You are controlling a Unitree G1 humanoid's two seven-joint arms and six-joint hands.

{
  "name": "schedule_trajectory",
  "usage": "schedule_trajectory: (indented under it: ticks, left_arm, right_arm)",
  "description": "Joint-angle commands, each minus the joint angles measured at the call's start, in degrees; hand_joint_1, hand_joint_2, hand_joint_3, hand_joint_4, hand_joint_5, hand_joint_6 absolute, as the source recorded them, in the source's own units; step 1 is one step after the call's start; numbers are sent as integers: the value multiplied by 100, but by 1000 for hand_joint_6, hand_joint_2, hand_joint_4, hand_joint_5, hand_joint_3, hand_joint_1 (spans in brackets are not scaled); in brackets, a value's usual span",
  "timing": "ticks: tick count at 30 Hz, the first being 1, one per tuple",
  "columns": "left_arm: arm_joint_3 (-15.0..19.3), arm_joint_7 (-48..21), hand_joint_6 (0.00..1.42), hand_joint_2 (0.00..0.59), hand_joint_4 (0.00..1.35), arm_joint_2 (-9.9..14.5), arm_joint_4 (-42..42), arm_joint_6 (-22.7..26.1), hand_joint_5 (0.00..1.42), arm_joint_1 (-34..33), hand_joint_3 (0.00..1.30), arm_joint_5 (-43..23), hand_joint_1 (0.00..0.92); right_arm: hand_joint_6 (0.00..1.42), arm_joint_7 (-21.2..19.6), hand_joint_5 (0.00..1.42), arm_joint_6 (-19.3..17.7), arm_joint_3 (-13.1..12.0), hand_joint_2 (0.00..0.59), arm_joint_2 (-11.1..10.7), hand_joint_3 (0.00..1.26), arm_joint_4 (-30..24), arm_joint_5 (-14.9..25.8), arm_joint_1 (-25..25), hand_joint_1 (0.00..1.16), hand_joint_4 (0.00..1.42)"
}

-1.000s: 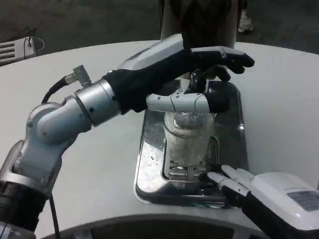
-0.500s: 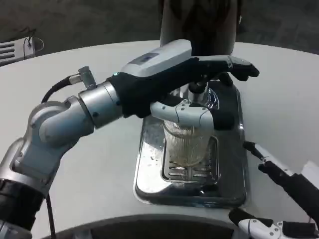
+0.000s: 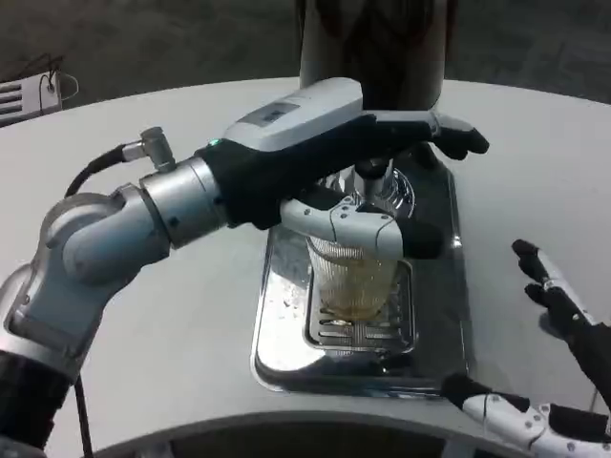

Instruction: Grasp the cup under the faucet to collect the drink, then remove the cup.

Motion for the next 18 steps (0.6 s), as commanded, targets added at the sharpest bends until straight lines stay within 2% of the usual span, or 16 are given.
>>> schedule_trajectory:
  ticks: [1, 8, 18]
  left_arm:
    - [-65, -110, 296, 59, 251, 96, -125, 76, 316, 288, 252, 70, 0]
    - [-9, -46, 296, 60, 255, 124, -246, 155, 316, 408, 258, 29, 0]
    - [35, 132, 296, 60, 251, 89, -300, 228, 316, 536, 252, 23, 0]
  right_arm:
    - [54, -595, 28, -285, 223, 215, -91, 0, 477, 170, -28, 785, 0]
    - [55, -1200, 28, -283, 630, 215, -258, 0, 971, 150, -334, 789, 0]
    - [61, -1589, 28, -175, 1097, 214, -366, 0, 1490, 204, -654, 791, 0]
